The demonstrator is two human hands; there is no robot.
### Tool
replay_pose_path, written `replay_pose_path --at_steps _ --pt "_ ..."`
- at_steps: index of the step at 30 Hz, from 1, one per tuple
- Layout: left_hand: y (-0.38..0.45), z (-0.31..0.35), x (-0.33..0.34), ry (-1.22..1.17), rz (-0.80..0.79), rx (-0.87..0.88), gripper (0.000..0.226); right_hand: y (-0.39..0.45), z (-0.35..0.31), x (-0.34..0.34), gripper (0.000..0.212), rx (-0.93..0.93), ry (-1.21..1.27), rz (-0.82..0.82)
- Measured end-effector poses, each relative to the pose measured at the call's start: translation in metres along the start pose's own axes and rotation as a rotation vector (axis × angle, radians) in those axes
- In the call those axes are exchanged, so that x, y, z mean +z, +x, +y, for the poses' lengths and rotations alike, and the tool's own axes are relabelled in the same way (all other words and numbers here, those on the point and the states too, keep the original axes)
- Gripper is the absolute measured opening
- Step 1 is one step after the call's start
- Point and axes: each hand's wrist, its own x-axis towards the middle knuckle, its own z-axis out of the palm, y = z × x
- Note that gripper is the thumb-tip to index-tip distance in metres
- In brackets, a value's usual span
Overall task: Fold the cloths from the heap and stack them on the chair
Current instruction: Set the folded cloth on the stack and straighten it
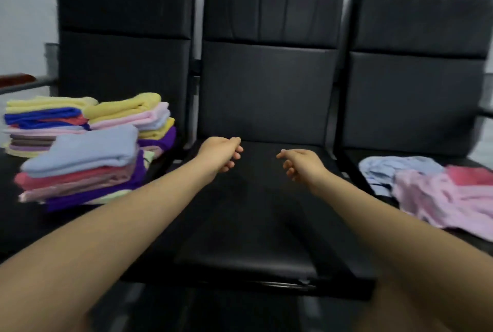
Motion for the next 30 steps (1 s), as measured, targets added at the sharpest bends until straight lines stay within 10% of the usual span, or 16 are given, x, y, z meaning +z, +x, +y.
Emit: replay_pose_path --at_steps 15,19,26,30 --pt "-0.047 0.05 0.351 -0.061 -0.536 0.003 0.035 -0.07 0.143 -0.321 0.027 0.093 -0.369 0.823" --pt "-0.041 0.052 0.4 0.057 -0.526 0.082 0.087 -0.046 0.155 -0.361 0.046 0.14 -0.449 0.734" --pt "-0.036 0.044 0.403 0.098 -0.557 0.181 0.017 0.011 0.14 -0.347 0.076 0.146 -0.436 0.428" --pt "-0.042 0.029 0.396 -0.029 -0.48 0.204 0.032 0.021 0.144 -0.341 0.062 0.3 -0.525 0.304"
